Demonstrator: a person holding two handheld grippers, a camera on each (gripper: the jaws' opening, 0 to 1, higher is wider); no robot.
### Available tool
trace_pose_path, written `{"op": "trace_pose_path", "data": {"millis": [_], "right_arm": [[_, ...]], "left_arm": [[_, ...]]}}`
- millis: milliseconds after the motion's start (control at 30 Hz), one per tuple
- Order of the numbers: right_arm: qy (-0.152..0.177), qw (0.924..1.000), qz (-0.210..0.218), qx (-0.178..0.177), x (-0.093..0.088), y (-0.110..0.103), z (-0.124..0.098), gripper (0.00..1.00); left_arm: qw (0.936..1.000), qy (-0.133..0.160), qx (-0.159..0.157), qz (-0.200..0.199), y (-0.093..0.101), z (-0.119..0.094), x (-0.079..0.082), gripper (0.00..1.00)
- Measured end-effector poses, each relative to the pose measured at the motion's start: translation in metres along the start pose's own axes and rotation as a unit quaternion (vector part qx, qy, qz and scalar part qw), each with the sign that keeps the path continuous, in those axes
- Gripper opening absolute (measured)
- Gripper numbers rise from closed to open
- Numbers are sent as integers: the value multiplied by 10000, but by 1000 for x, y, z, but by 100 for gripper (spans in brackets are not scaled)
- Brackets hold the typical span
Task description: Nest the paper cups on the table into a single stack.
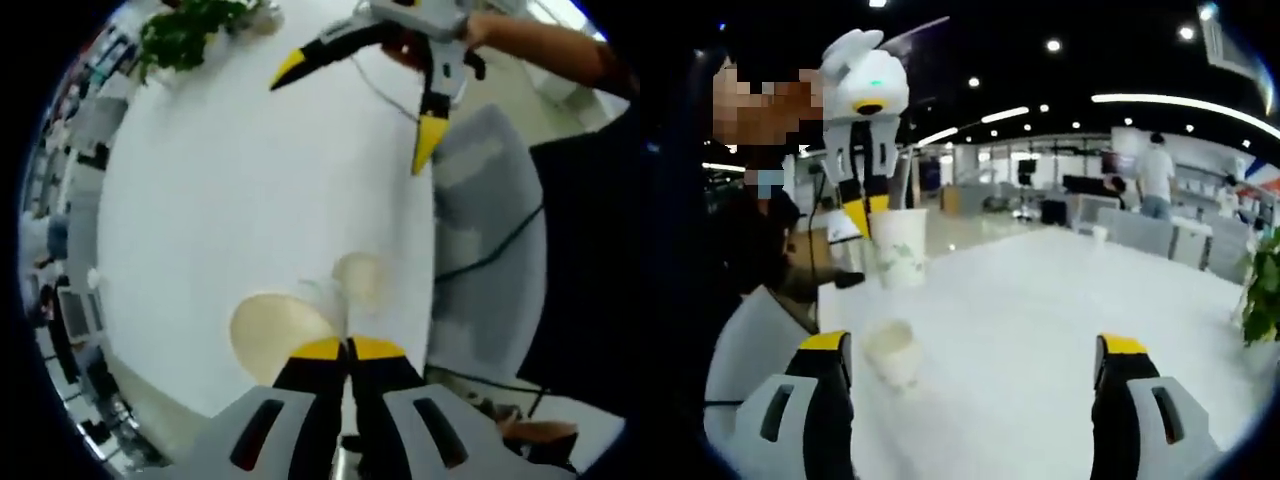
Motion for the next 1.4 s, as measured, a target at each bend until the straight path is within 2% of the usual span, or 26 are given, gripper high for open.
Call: {"op": "trace_pose_path", "data": {"millis": [100,200,400,733,767,867,1033,1133,1400], "right_arm": [[-8,10000,9,-2,0,1,0,100],[-88,9999,-67,19,-5,3,0,100],[-119,9999,-48,-52,-11,3,0,100],[-122,9997,11,-194,-14,7,1,100],[-120,9997,18,-201,-13,7,2,100],[-125,9997,1,-204,-14,8,3,100],[-105,9997,3,-210,-13,8,4,100],[-108,9997,9,-200,-13,8,5,100],[-98,9998,8,-192,-13,8,8,100]], "left_arm": [[10000,-16,-18,49,-1,1,0,0],[9998,95,-96,-173,2,5,3,0],[9992,66,-95,-393,6,14,1,0],[9995,48,-232,-202,17,19,2,0],[9996,49,-177,-201,16,20,2,0],[9992,-18,-312,-264,21,21,-1,0],[9989,-6,-358,-295,25,23,-1,0],[9993,16,-260,-285,24,27,-1,0],[9988,-53,-353,-347,29,29,-3,0]]}}
Point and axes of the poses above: the point that each gripper's makers call its tool centre point, and the gripper's own axes: z roughly forward along the fingers, y roughly to its right, x roughly out of its top, the point moved 1 cm from there along -z, roughly backward along the fingers, and after that the axes turned 11 degrees about y, right-handed, at the moved point
